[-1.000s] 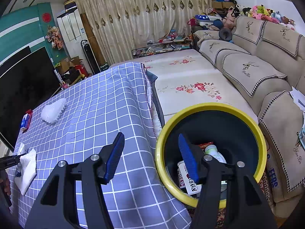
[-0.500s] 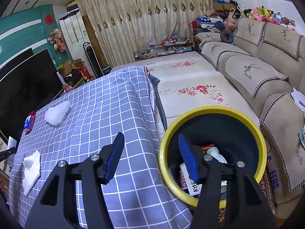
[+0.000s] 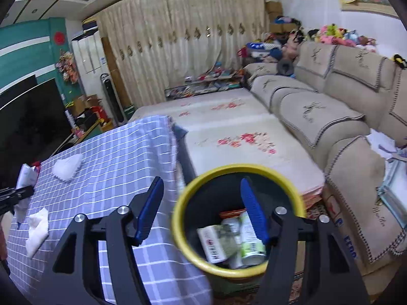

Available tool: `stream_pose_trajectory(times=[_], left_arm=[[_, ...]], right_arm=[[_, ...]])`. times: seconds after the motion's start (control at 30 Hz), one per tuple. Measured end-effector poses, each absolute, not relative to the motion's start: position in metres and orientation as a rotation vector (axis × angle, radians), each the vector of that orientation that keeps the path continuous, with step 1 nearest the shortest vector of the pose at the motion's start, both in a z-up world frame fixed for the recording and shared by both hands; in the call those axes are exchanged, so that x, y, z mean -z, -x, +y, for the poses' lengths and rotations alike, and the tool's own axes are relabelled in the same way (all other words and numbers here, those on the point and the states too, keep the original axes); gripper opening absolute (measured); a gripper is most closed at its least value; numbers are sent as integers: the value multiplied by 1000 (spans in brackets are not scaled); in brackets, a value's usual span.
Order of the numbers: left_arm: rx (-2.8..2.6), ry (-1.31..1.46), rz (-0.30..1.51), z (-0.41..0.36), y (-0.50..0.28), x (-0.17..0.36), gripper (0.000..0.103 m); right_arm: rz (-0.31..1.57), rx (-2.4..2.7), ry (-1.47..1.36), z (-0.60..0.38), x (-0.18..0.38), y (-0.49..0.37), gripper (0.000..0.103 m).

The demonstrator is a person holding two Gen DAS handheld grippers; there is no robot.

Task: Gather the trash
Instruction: 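Carry the wrapper strip with the left gripper into the bin and release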

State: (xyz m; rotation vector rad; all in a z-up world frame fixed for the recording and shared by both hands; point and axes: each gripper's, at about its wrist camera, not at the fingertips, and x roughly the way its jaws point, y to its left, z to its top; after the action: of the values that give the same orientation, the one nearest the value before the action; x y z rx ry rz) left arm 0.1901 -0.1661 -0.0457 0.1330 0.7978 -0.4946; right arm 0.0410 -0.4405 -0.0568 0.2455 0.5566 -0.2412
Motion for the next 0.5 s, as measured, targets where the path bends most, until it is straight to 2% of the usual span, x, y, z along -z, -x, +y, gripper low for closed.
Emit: stream_pose_trajectory(times=[0.27,0.5], left_arm=[[751,-218,836,-323,-190,54,16],[847,-278,900,-427,-196,79,17]], right_arm=[[529,375,-322,-508,63,7,60],[511,428,-355,-535,68,30,60]])
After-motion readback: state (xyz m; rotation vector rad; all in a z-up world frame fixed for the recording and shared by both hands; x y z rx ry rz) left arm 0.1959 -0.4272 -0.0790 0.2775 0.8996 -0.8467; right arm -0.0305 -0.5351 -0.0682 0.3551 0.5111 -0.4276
